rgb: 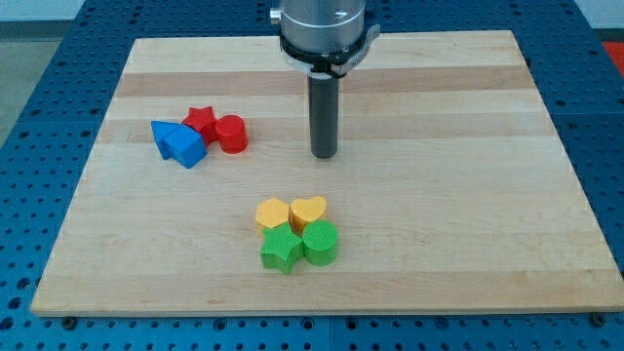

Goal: Slide group of blocks left a bit

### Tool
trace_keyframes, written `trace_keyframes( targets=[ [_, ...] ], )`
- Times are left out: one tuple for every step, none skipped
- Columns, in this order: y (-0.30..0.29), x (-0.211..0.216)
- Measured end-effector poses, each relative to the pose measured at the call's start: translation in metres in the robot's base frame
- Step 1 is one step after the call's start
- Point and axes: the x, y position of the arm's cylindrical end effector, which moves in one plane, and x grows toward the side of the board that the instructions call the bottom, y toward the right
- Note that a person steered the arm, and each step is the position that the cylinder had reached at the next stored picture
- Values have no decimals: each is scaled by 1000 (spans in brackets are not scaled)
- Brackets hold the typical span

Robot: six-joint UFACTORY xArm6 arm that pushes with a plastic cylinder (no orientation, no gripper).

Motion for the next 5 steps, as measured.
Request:
trace_keyframes(
  targets=[
    [-25, -22],
    [-51, -23],
    [-77, -23],
    [-102, -23],
    [-121, -23]
  ],
)
